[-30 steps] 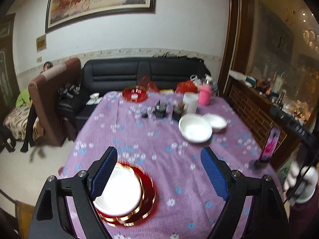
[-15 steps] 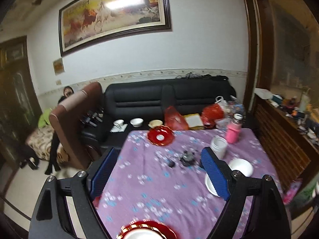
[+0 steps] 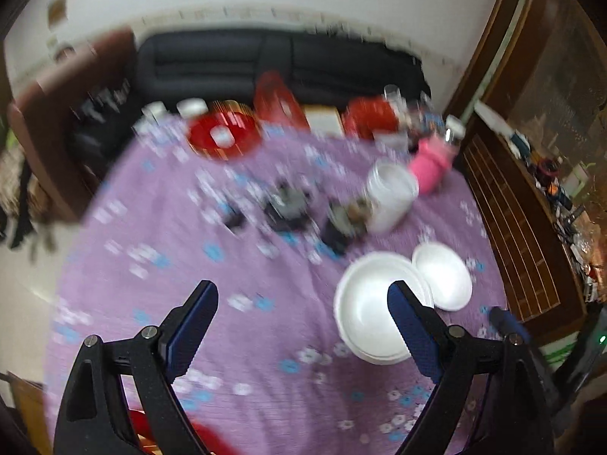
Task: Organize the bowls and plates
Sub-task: 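Move the left tool to a second white paper bowl and grasp its rim, then lift the second white bowl with the left tool toward the stack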
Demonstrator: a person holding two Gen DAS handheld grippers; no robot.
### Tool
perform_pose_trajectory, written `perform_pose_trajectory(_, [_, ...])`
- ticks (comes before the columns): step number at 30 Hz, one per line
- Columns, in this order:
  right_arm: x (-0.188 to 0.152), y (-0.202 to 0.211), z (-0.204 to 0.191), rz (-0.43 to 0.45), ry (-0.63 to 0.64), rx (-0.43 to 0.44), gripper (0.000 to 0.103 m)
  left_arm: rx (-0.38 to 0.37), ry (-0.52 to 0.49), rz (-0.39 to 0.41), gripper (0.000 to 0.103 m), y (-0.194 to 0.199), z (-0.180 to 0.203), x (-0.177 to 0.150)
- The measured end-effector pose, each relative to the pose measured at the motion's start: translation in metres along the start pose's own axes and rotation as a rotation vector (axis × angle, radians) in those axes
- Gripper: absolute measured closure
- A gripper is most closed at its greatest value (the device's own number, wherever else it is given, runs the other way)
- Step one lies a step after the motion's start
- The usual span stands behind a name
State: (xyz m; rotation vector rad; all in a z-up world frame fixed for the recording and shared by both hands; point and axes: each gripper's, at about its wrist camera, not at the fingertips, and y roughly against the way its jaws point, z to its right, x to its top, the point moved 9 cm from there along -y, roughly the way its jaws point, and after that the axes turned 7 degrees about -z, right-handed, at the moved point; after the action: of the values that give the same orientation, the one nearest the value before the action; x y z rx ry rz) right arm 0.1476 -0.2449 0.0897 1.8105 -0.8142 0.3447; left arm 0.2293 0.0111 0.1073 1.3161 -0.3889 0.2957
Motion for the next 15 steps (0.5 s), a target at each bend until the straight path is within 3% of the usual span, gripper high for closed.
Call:
perform_pose_trajectory(4, [-0.025,-0.049,0.011,-0.052,-0.078,0.052,0.035,-0.053,0.023,-0.084,0.013,-0.064,0.02,-0.016])
perform_pose_trajectory(8, [-0.042,-0.084,0.018,-0.086,-0.143,0.092,0.051,-0.059,0.034,-0.132,0.014,-0.108,0.028,-0.024])
perform_pose_trajectory(15, [-0.053,-0.107,0.016,-0.087,-0.126,0.093,0.053,-0.035,0.033,-0.184,0.017,-0.155,0.031,-0.027])
